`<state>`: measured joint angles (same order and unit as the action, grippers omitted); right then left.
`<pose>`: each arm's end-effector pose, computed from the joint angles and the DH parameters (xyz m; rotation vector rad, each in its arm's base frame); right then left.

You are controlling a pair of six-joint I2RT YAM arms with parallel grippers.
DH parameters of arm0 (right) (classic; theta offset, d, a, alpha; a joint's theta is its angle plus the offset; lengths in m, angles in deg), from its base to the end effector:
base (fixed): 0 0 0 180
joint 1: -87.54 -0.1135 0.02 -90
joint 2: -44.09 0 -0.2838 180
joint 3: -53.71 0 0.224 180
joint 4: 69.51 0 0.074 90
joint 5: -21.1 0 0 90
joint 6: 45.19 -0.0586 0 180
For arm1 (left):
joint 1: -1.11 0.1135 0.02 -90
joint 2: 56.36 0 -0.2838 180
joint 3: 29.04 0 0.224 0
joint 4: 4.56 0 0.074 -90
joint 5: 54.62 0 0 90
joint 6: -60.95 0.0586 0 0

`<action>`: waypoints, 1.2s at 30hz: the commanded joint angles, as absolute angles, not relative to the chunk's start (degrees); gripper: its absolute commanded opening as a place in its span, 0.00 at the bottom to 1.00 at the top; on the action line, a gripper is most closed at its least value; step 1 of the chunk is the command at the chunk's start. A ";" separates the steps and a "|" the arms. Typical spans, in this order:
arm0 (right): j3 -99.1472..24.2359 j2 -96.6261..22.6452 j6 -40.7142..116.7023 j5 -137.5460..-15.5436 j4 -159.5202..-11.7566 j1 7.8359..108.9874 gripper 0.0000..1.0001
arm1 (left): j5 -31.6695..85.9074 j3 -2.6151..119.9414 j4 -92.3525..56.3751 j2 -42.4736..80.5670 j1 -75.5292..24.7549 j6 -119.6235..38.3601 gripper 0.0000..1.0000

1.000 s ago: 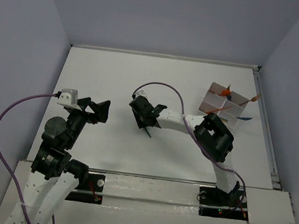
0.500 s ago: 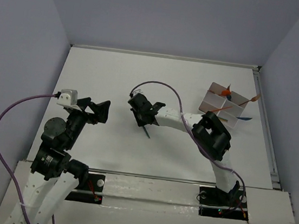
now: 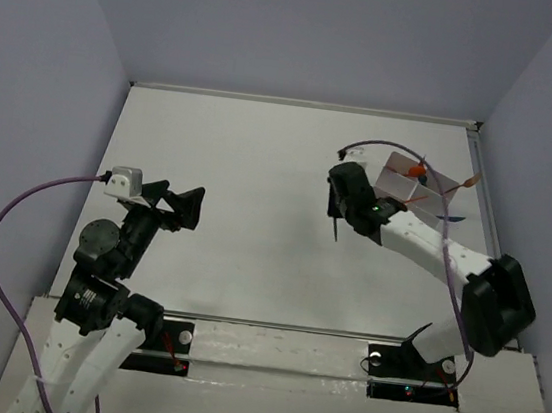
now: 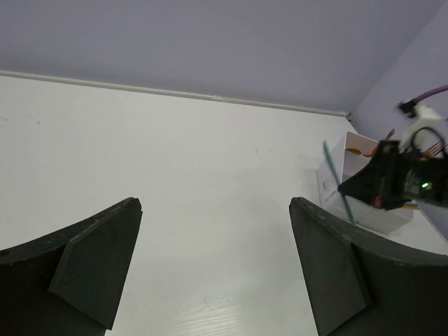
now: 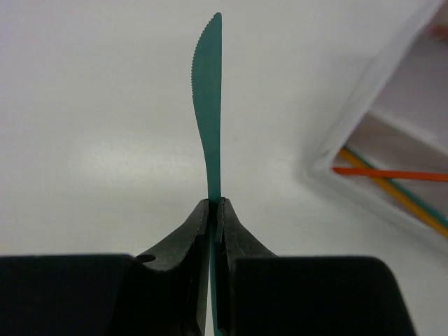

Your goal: Sort the eating utensils into containers

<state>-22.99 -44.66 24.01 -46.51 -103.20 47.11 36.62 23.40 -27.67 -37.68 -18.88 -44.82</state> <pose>0.2598 0.1920 0.2587 -0.2086 2.2865 0.0842 0.0640 -0.0219 0.3534 0.0334 1.4030 -0.5050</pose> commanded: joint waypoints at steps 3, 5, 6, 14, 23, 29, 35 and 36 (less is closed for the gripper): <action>-16.06 -23.69 24.50 -31.30 -87.16 59.40 0.07 | 35.82 25.61 -24.93 -39.48 -20.25 -44.61 0.99; -14.04 -21.14 25.64 -28.23 -84.88 62.30 0.07 | 36.00 25.69 -25.01 -39.83 -20.95 -44.61 0.99; -13.33 -19.30 27.21 -25.17 -80.43 64.92 0.07 | 36.08 25.69 -25.19 -40.10 -21.47 -44.52 0.99; -4.38 -16.91 37.40 -12.05 -58.29 72.06 0.07 | 36.08 25.61 -25.28 -40.54 -25.52 -44.26 0.99; -1.56 -26.04 39.18 -13.88 -47.62 79.72 0.07 | 36.87 25.69 -25.63 -41.59 -28.24 -43.91 0.99; 0.03 -32.81 42.95 -16.43 -38.39 81.12 0.07 | 36.87 25.69 -25.45 -41.59 -28.77 -43.82 0.99; 1.88 -38.16 46.56 -19.24 -27.75 81.12 0.07 | 37.05 25.69 -25.45 -40.98 -28.77 -43.82 0.99; 1.71 -38.78 46.57 -19.33 -27.48 81.12 0.07 | 37.14 25.69 -25.37 -40.89 -28.77 -43.82 0.99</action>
<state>1.58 -36.90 43.53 -18.53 -39.98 80.82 36.53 23.40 -27.71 -40.83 -28.19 -44.58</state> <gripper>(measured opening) 0.100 0.989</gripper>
